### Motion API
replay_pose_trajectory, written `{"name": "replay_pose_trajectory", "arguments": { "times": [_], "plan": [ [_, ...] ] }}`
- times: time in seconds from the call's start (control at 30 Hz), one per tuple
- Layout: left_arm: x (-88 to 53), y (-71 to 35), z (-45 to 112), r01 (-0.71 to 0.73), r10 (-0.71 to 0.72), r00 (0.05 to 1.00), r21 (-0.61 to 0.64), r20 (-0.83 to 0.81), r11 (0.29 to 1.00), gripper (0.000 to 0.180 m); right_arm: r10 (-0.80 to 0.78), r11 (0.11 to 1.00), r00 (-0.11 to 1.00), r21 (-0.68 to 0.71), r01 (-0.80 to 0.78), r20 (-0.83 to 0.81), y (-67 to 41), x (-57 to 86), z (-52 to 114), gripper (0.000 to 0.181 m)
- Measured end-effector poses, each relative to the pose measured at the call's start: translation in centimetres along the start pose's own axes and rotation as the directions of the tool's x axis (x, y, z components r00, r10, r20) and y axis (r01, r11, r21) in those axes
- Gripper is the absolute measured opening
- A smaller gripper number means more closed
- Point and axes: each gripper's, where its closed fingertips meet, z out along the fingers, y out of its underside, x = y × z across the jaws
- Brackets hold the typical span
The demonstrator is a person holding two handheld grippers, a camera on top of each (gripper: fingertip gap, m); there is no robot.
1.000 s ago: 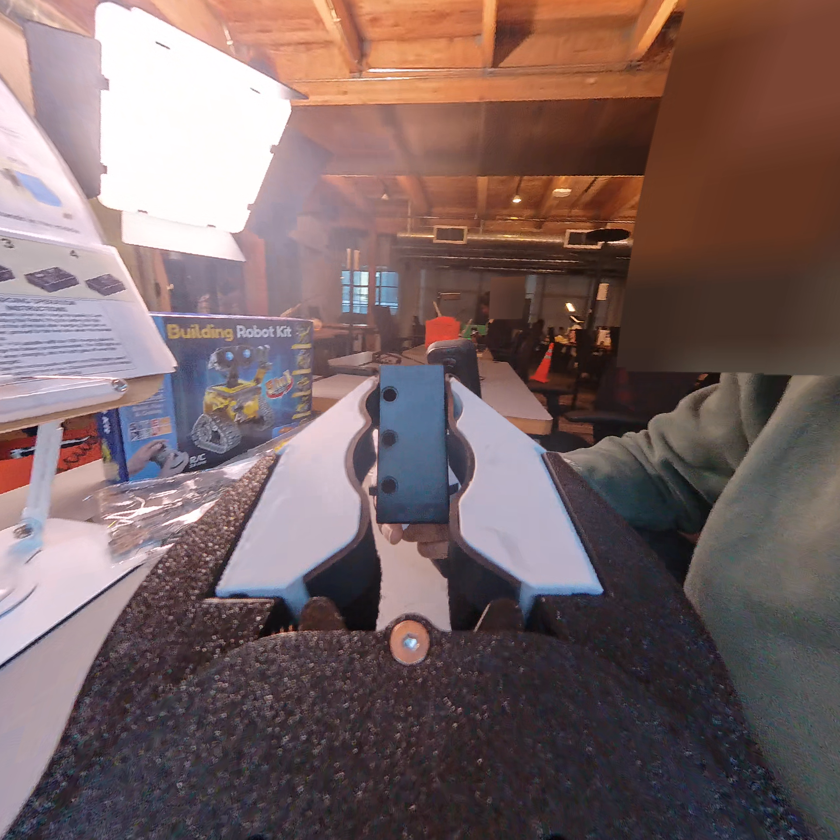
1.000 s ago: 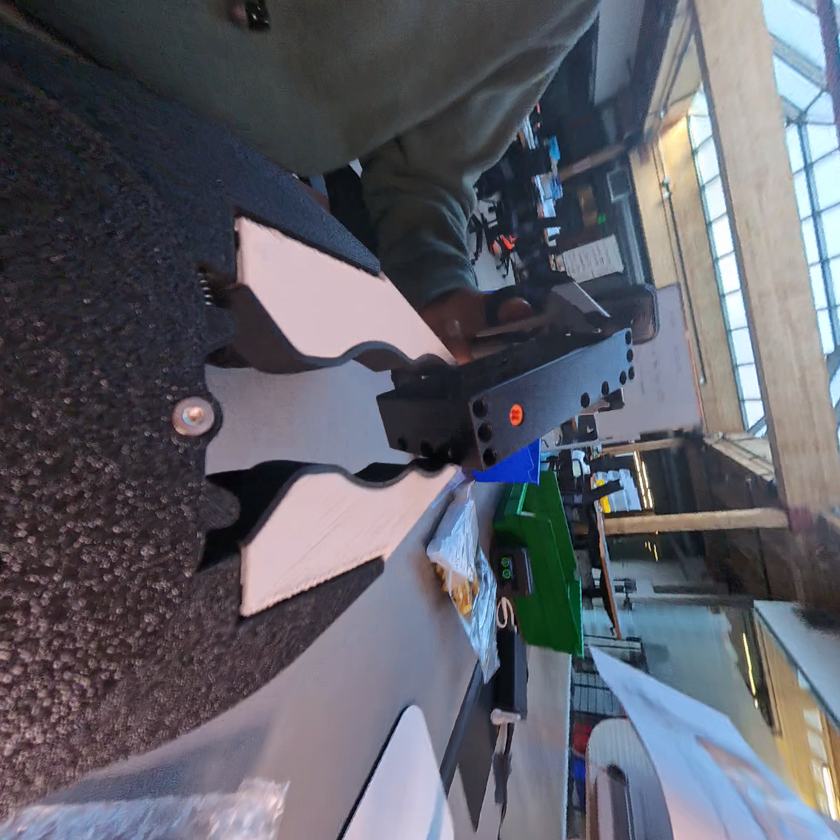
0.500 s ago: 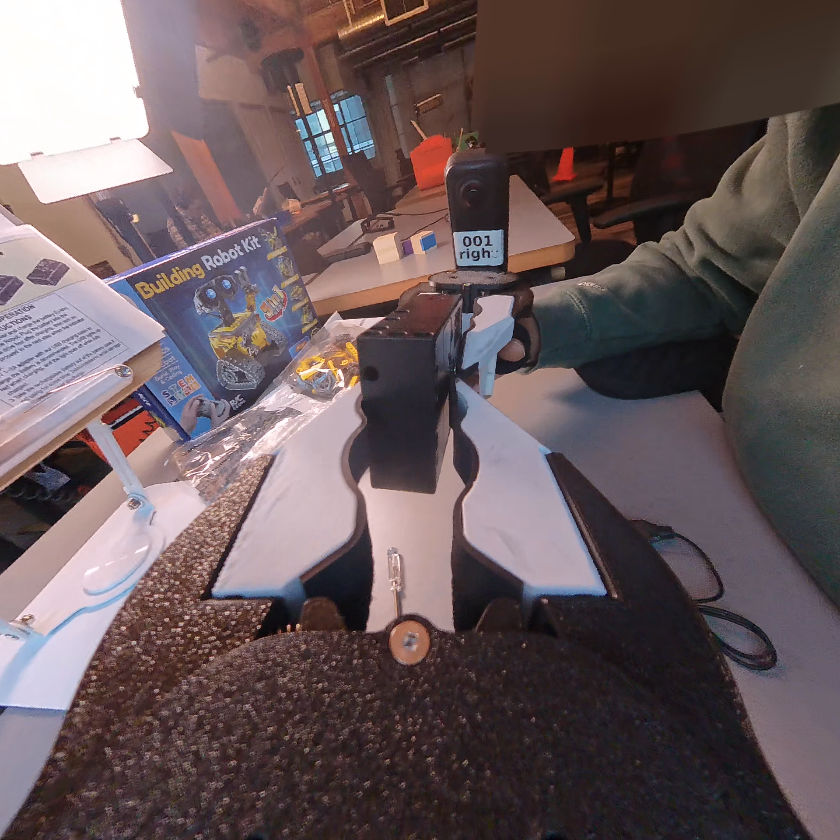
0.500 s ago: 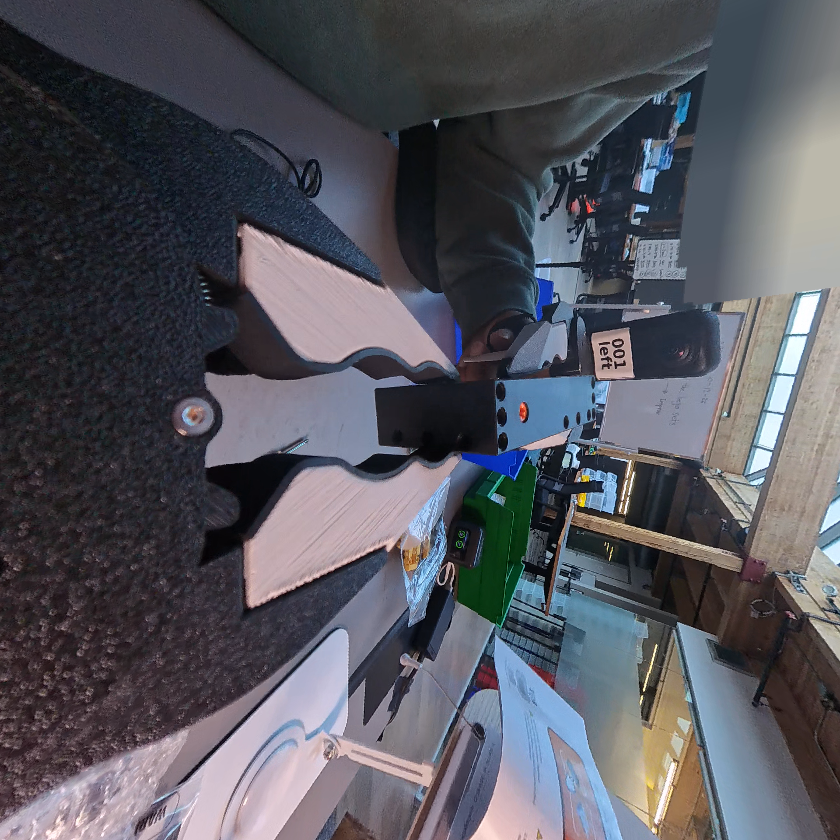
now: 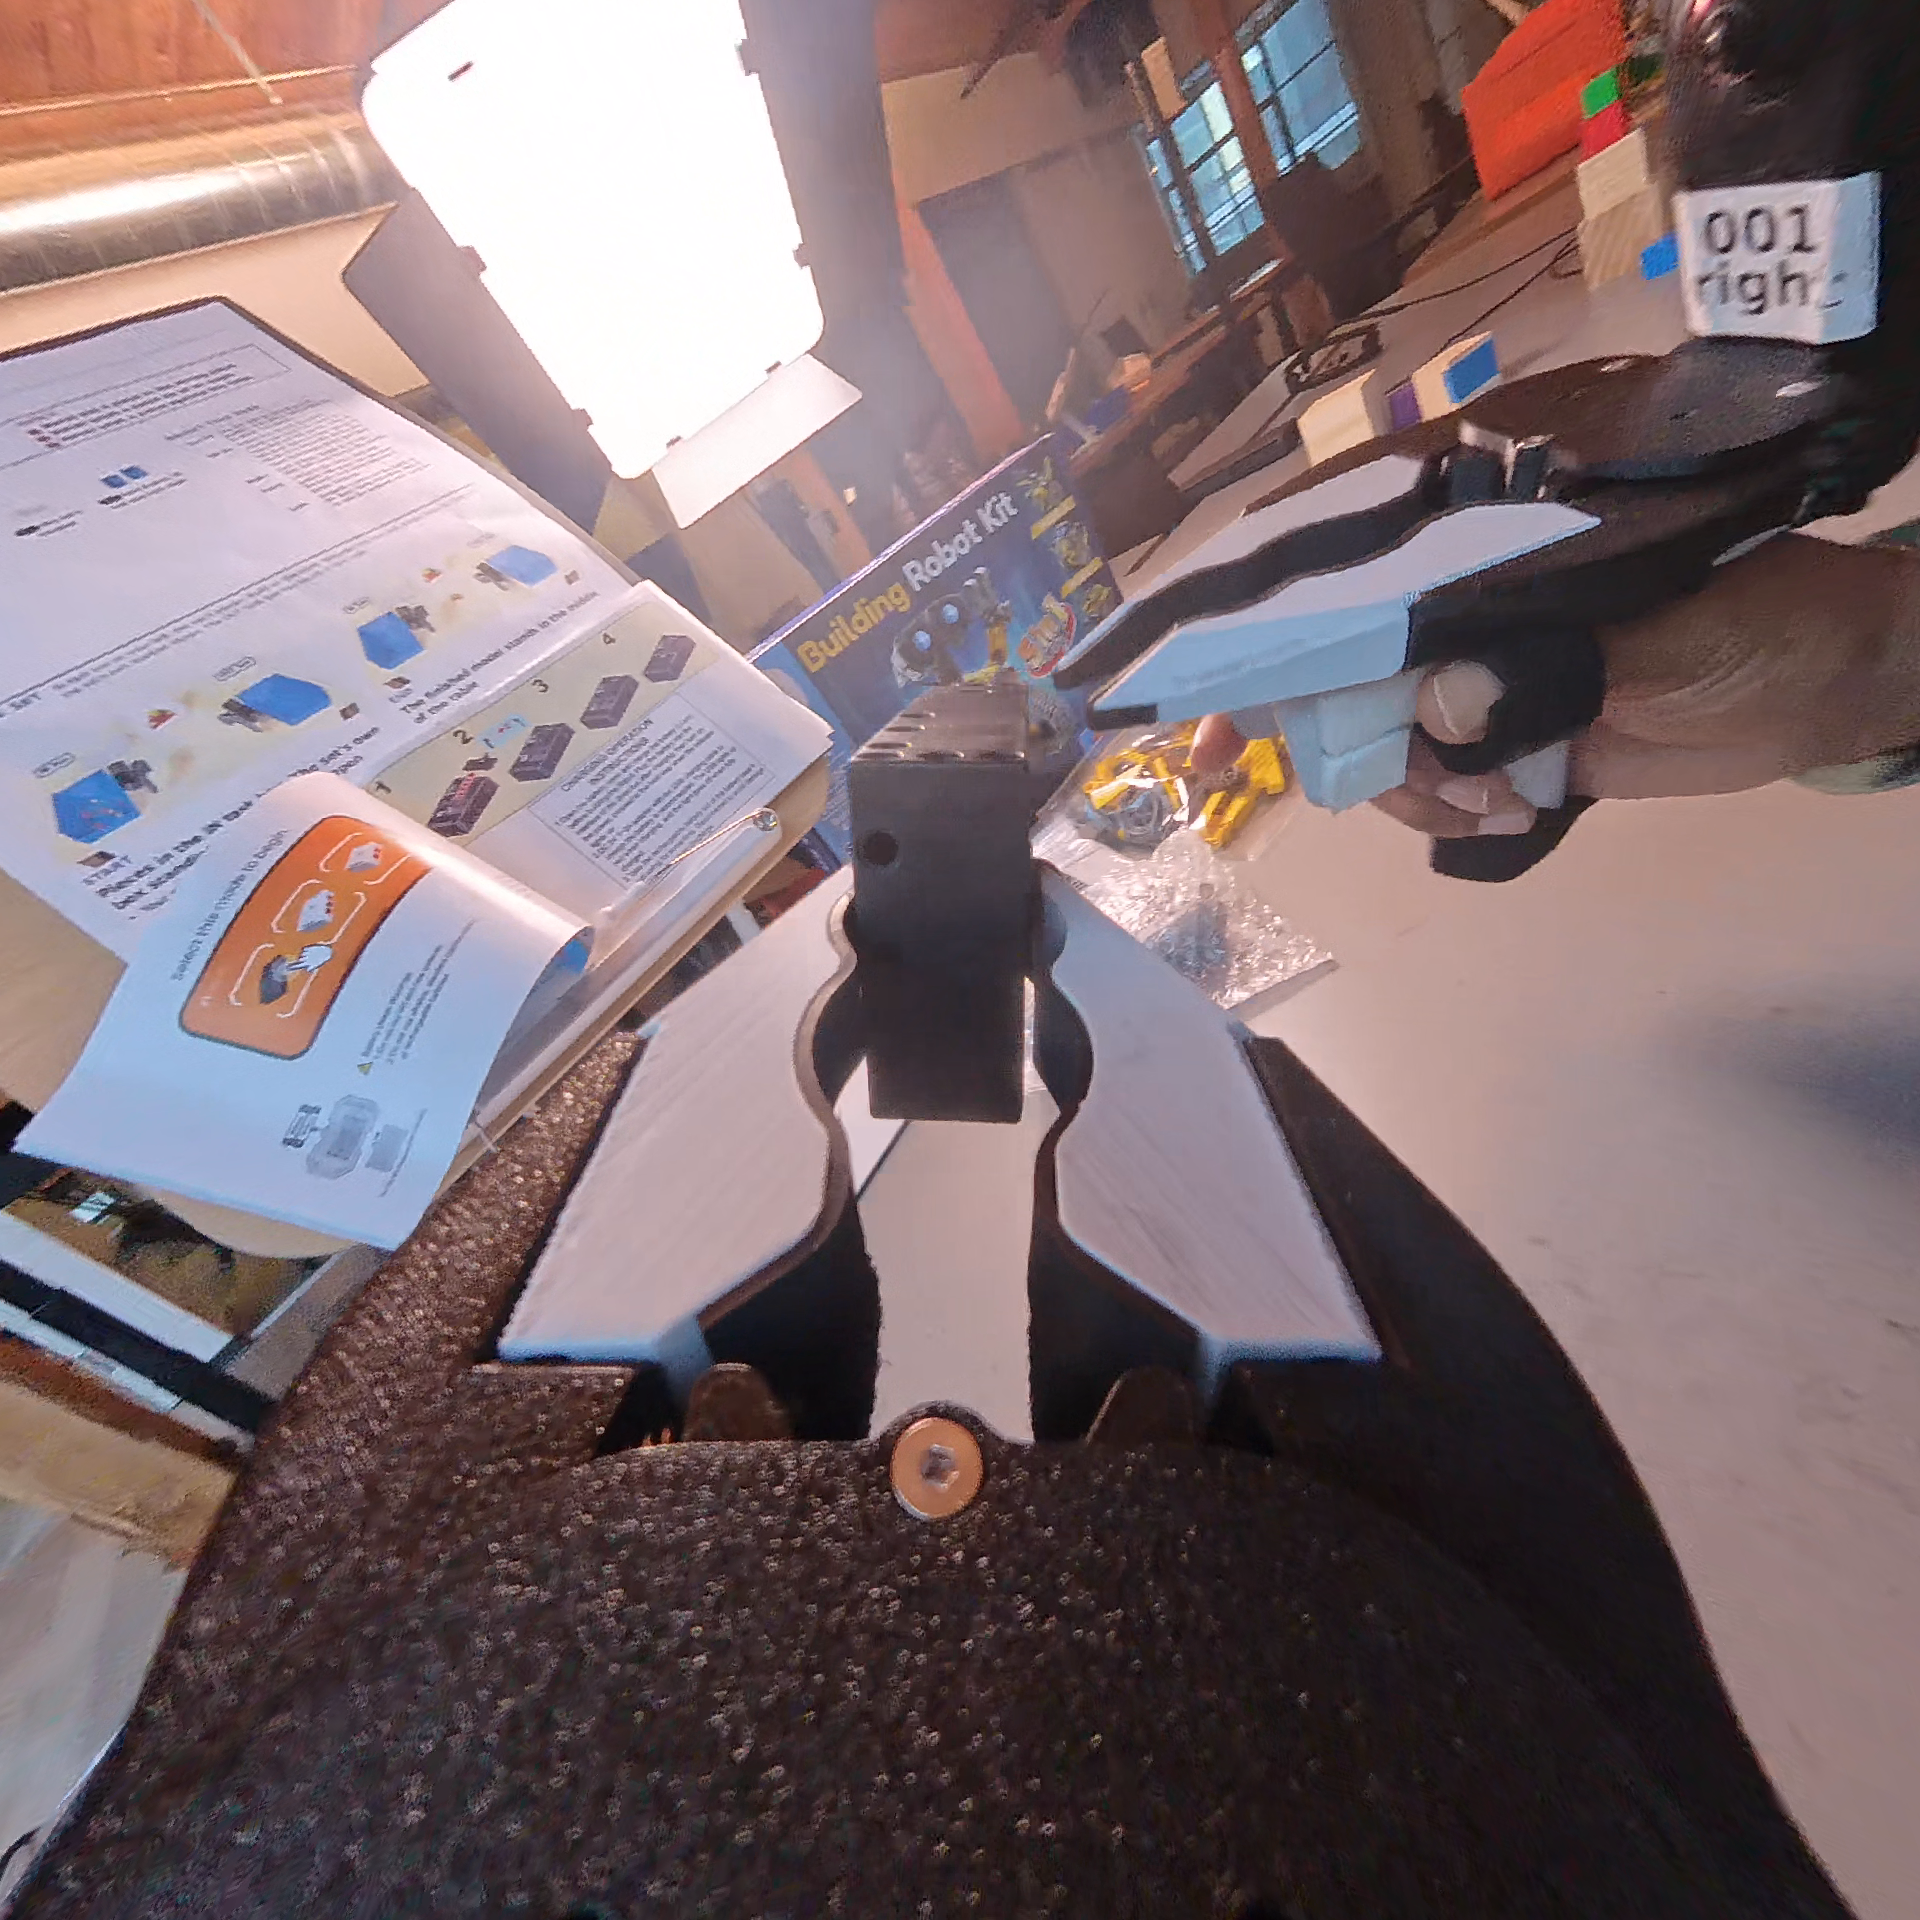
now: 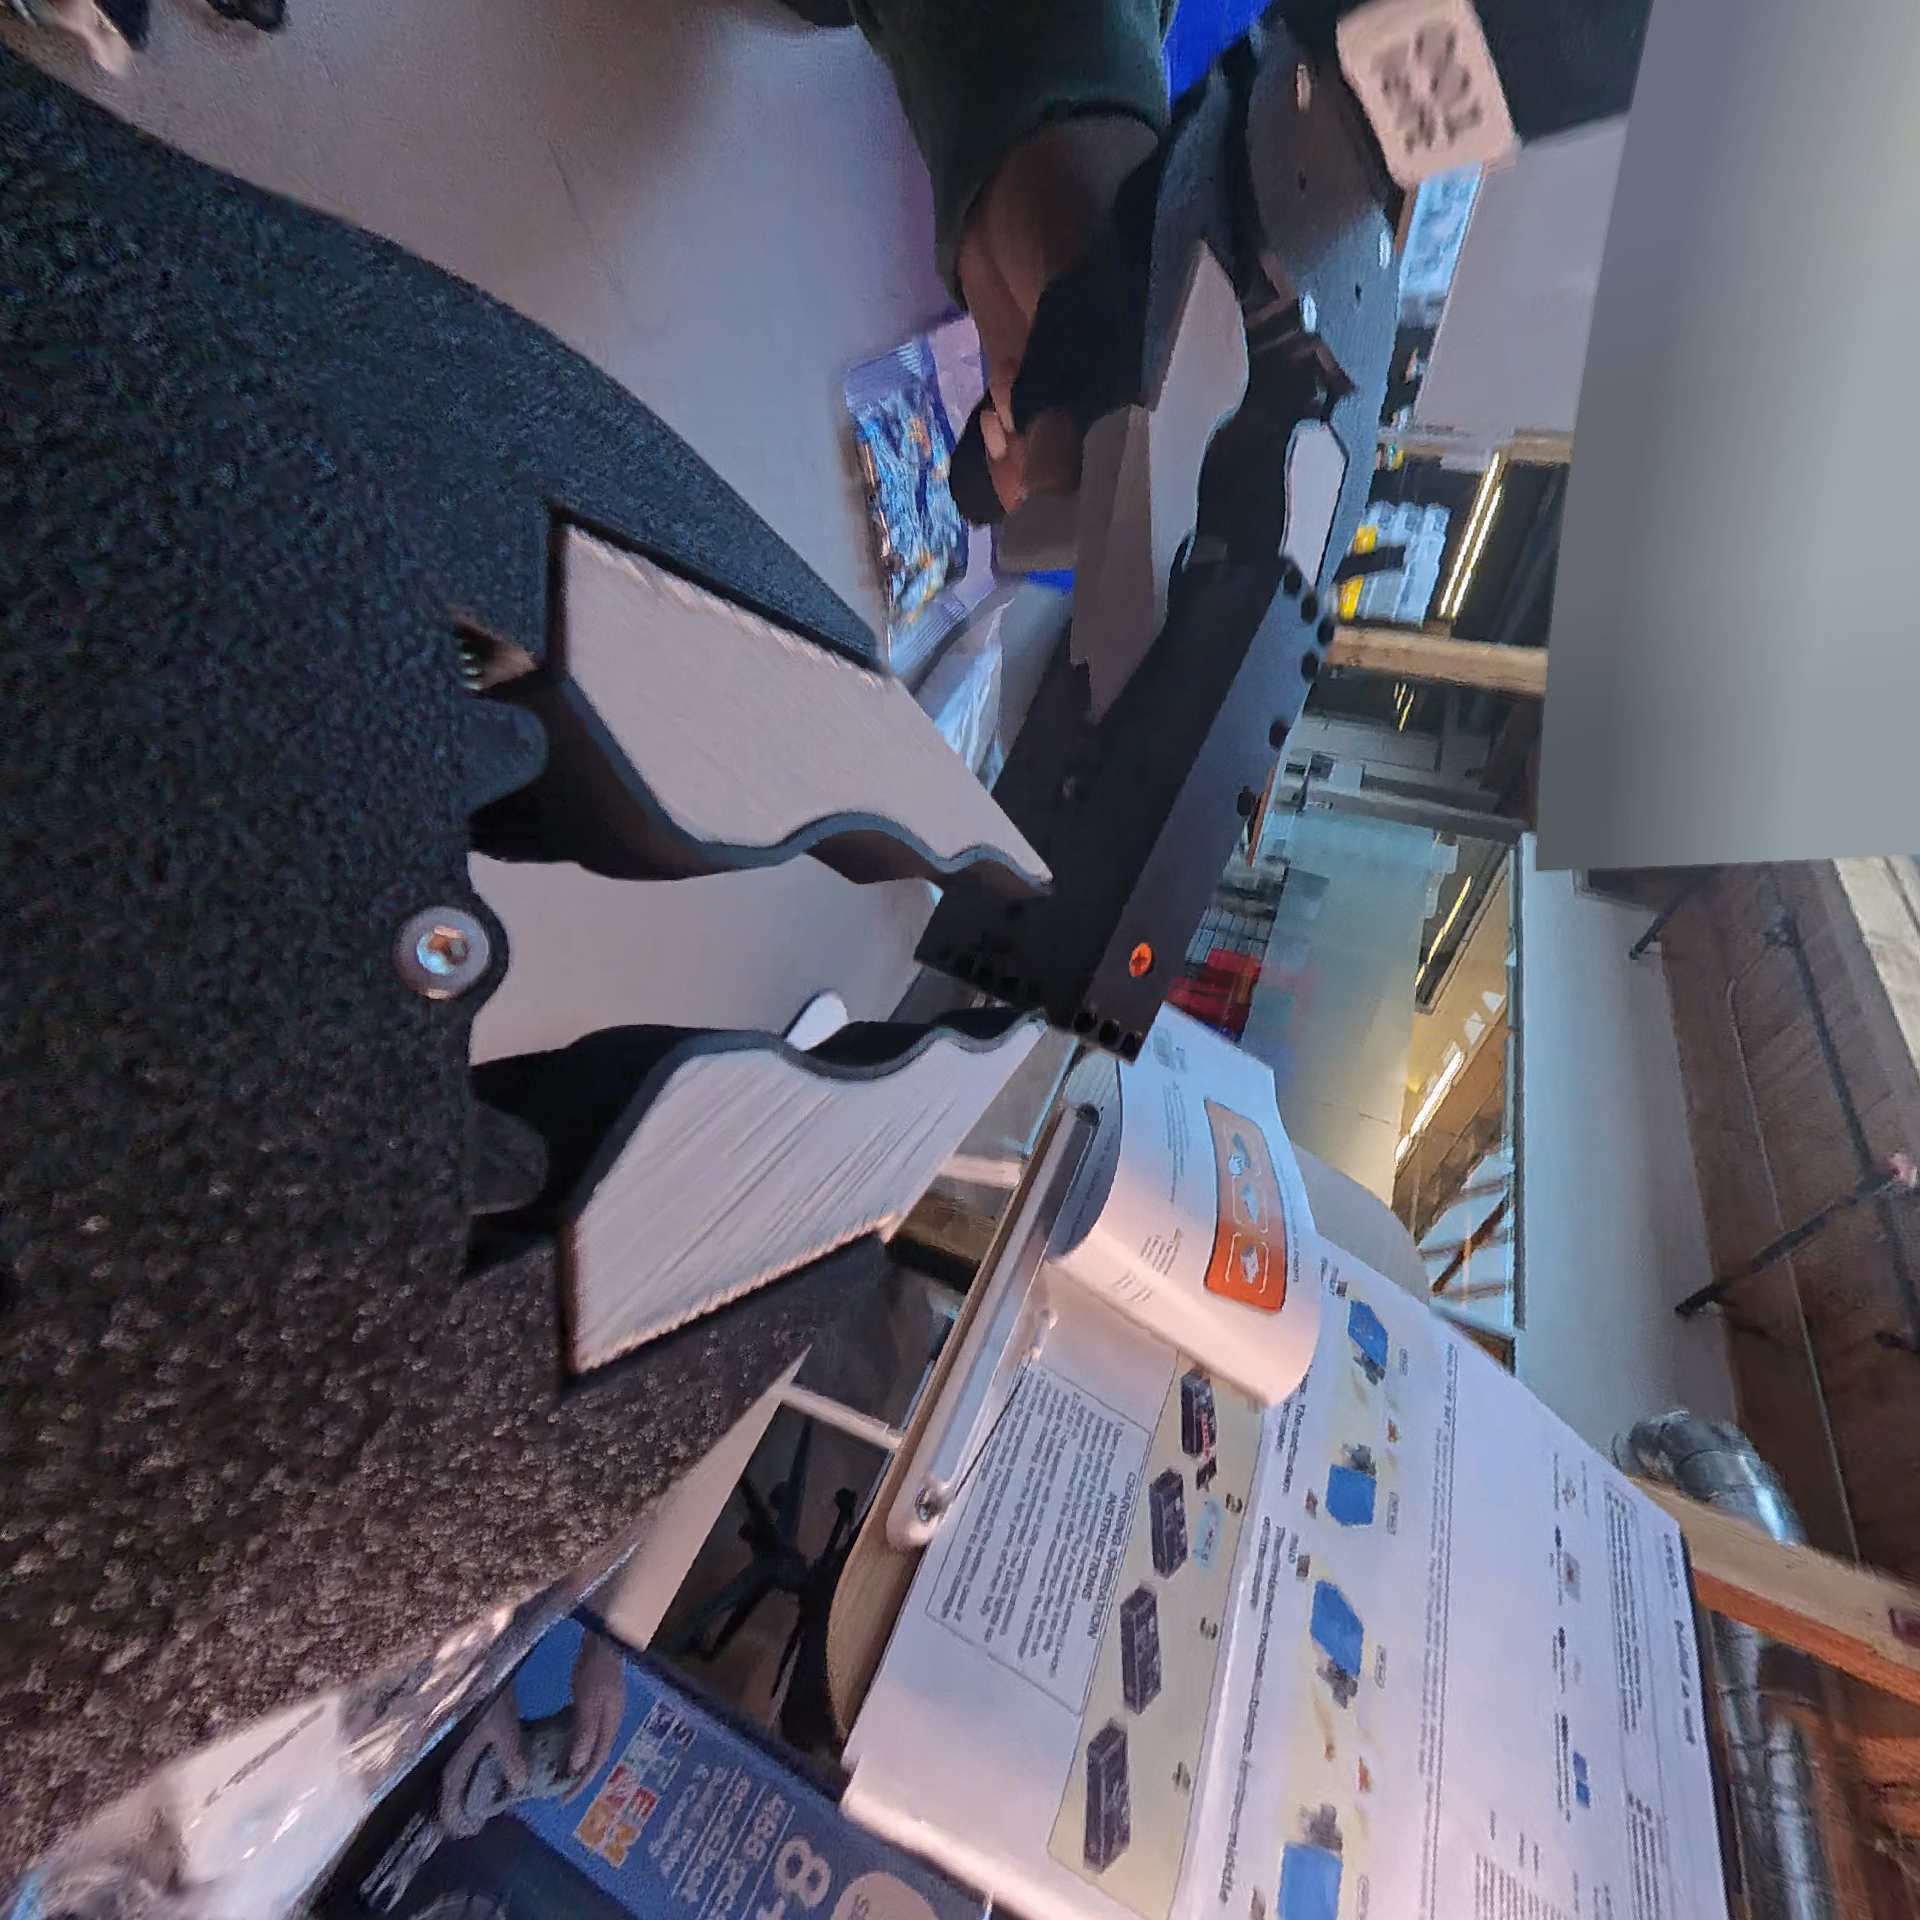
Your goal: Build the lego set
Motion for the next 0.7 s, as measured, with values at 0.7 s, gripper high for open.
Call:
{"name": "replay_pose_trajectory", "arguments": {
  "times": [0.7],
  "plan": [
    [1.1,0.3,2.1,0.068,-0.063,0.994,-0.052,0.092,0.996,0.026,0.077,0.994,0.997,-0.072,-0.079,-0.021,1.7,-1.9,1.4,0.004]
  ]
}}
